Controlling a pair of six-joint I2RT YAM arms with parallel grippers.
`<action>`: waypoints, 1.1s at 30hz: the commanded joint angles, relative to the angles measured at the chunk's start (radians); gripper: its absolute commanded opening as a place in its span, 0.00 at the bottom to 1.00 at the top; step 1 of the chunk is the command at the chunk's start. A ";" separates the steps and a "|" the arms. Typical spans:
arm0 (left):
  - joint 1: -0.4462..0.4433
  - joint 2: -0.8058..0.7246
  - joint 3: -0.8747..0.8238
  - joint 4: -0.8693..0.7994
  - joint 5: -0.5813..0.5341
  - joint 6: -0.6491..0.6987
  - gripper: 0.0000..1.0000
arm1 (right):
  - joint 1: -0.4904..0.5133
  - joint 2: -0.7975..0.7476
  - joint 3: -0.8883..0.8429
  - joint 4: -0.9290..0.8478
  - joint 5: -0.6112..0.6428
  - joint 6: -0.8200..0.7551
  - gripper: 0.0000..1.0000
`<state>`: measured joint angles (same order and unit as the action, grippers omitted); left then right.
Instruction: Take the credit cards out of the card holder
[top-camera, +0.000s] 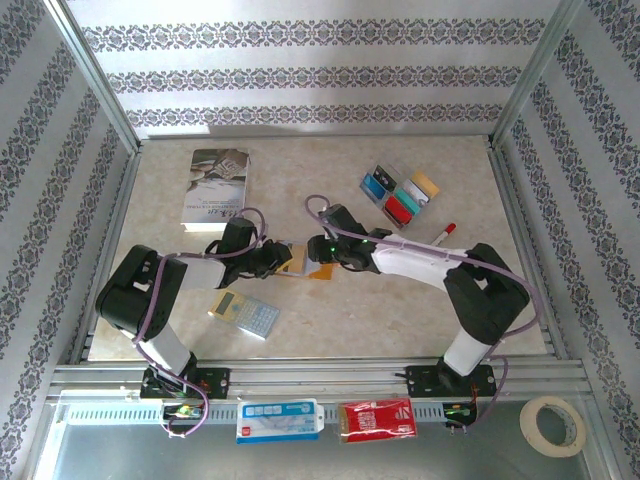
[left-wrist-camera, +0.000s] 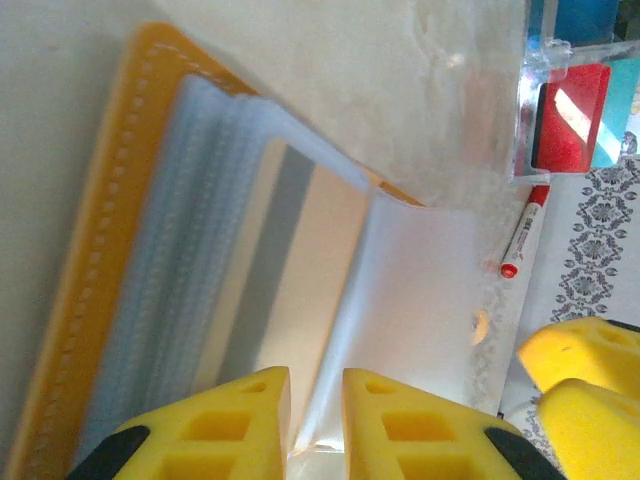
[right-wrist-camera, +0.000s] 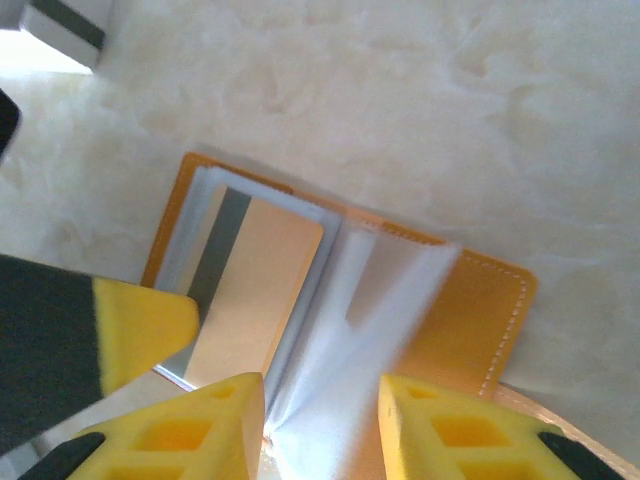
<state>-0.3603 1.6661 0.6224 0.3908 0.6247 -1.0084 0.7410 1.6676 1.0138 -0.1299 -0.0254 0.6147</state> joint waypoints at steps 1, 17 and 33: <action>-0.033 -0.028 0.048 -0.080 -0.009 0.037 0.24 | -0.012 -0.065 -0.024 0.042 0.043 0.044 0.38; 0.027 -0.189 0.128 -0.431 -0.197 0.307 0.42 | -0.027 0.000 -0.068 0.201 -0.119 0.272 0.33; 0.050 -0.063 0.258 -0.513 -0.090 0.348 0.31 | -0.031 0.162 -0.048 0.297 -0.196 0.453 0.13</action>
<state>-0.3187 1.5837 0.8474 -0.0761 0.5049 -0.6899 0.7216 1.8168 0.9592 0.1230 -0.1982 1.0348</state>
